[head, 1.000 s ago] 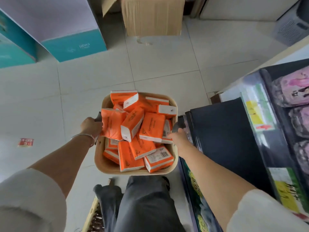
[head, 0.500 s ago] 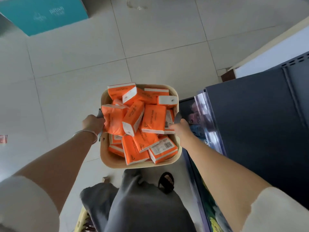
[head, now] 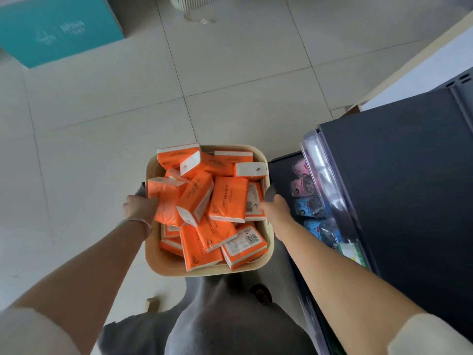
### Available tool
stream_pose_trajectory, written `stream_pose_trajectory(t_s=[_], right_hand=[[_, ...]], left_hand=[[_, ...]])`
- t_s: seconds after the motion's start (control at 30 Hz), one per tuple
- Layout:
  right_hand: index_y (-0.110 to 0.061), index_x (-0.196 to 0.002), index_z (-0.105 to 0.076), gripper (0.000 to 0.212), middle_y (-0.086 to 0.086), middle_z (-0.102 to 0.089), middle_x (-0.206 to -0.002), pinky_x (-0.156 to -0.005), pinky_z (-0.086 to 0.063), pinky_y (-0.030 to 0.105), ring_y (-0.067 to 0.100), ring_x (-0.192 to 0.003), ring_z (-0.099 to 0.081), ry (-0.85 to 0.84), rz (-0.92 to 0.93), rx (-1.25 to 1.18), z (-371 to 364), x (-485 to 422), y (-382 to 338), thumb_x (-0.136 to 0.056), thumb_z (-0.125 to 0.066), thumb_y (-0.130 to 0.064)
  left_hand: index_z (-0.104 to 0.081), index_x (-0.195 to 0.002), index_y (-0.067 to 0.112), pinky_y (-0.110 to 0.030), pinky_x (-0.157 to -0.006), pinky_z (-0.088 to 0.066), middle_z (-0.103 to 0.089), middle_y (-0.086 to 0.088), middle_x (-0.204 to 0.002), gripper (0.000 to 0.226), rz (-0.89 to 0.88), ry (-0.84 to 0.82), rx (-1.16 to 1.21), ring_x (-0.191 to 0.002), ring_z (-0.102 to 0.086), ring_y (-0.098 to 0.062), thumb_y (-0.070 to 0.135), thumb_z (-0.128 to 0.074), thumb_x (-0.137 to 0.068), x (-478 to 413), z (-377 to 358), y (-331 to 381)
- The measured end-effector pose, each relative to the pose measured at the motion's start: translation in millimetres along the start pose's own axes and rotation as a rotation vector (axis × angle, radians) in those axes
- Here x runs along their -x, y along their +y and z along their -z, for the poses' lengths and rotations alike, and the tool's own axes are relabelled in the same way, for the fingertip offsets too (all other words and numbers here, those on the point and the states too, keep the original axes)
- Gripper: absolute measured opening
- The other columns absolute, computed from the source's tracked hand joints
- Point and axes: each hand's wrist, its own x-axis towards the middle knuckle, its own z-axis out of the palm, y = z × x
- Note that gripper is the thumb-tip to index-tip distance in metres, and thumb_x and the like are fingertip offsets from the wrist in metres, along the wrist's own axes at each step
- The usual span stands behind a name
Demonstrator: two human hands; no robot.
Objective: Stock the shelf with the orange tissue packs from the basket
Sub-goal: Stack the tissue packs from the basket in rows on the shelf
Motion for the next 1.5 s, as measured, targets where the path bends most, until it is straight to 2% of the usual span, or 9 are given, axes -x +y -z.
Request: stream_pose_trajectory(t_s=[0.07,0.17,0.27,0.37,0.63,0.93,1.13,1.33,1.5], right_hand=[[-0.006,-0.111,-0.049,0.025,0.006,-0.056,-0.091,-0.073,-0.049,0.033,0.022,-0.090,-0.058,0.027,-0.001,-0.008,-1,-1,1,-0.087,-0.056,-0.011],[-0.002,-0.120,-0.047,0.036,0.010,-0.055,-0.107,-0.059,-0.043,0.022,0.020,-0.087,-0.058,0.165,0.063,0.038,3,-2,2,-0.090,-0.059,-0.018],[-0.005,-0.132,-0.042,0.046,0.013,-0.041,-0.133,-0.075,-0.045,0.025,0.025,-0.113,-0.051,0.377,0.232,0.278,12,-4,4,-0.092,-0.056,-0.023],[-0.017,-0.132,-0.044,0.041,0.004,-0.040,-0.133,-0.094,-0.041,0.030,0.023,-0.126,-0.041,0.408,0.572,0.545,18,-11,4,-0.093,-0.052,-0.027],[-0.021,-0.136,-0.040,0.044,0.000,-0.046,-0.138,-0.104,-0.038,0.038,0.022,-0.130,-0.039,0.253,0.975,0.787,9,-50,-5,-0.094,-0.051,-0.026],[-0.019,-0.122,-0.049,0.034,0.006,-0.045,-0.118,-0.087,-0.040,0.036,0.025,-0.108,-0.043,0.503,1.009,0.971,-3,-90,-12,-0.090,-0.056,-0.027],[-0.021,-0.125,-0.043,0.042,0.005,-0.052,-0.121,-0.086,-0.050,0.033,0.024,-0.112,-0.052,0.309,0.973,0.542,3,-75,-7,-0.088,-0.062,-0.028],[-0.013,-0.129,-0.042,0.051,0.004,-0.054,-0.126,-0.080,-0.042,0.021,0.019,-0.116,-0.054,0.220,0.883,0.038,13,-51,-4,-0.084,-0.067,-0.017],[-0.013,-0.126,-0.043,0.054,0.003,-0.056,-0.123,-0.089,-0.049,0.032,0.020,-0.114,-0.055,0.244,0.793,-0.204,25,-26,5,-0.081,-0.072,-0.020]], left_hand=[[-0.029,-0.142,0.012,-0.050,-0.110,-0.028,-0.033,-0.019,-0.141,0.066,-0.152,0.115,-0.129,-0.130,-0.032,-0.039,0.028,-0.056,-0.084,17,-1,11],[-0.038,-0.139,0.016,-0.048,-0.108,-0.025,-0.034,-0.014,-0.142,0.056,-0.658,0.112,-0.329,-0.131,-0.029,-0.037,0.024,-0.059,-0.087,38,-11,35],[-0.054,-0.128,0.014,-0.047,-0.102,-0.032,-0.048,-0.013,-0.133,0.040,-0.985,-0.036,-0.419,-0.125,-0.039,-0.037,0.025,-0.055,-0.089,44,-27,70],[-0.051,-0.130,0.021,-0.043,-0.106,-0.029,-0.045,-0.006,-0.136,0.041,-1.148,-0.078,-0.605,-0.129,-0.036,-0.030,0.026,-0.053,-0.089,52,-46,97],[-0.045,-0.132,0.030,-0.038,-0.106,-0.030,-0.047,0.004,-0.137,0.043,-1.274,0.061,-1.078,-0.129,-0.042,-0.020,0.035,-0.050,-0.089,33,-88,111],[-0.049,-0.124,0.031,-0.038,-0.092,-0.037,-0.055,0.004,-0.121,0.037,-1.060,0.259,-1.296,-0.117,-0.048,-0.022,0.031,-0.051,-0.087,20,-87,116],[-0.049,-0.121,0.028,-0.040,-0.086,-0.038,-0.051,0.002,-0.120,0.033,-1.045,0.206,-1.191,-0.117,-0.046,-0.024,0.020,-0.045,-0.089,28,-72,119],[-0.043,-0.121,0.018,-0.042,-0.087,-0.048,-0.058,-0.008,-0.109,0.036,-1.088,-0.005,-1.162,-0.100,-0.055,-0.027,0.019,-0.056,-0.087,40,-52,145],[-0.039,-0.128,0.016,-0.031,-0.077,-0.040,-0.056,-0.010,-0.120,0.049,-1.092,-0.101,-1.316,-0.102,-0.053,-0.024,0.019,-0.063,-0.086,69,-53,166]])
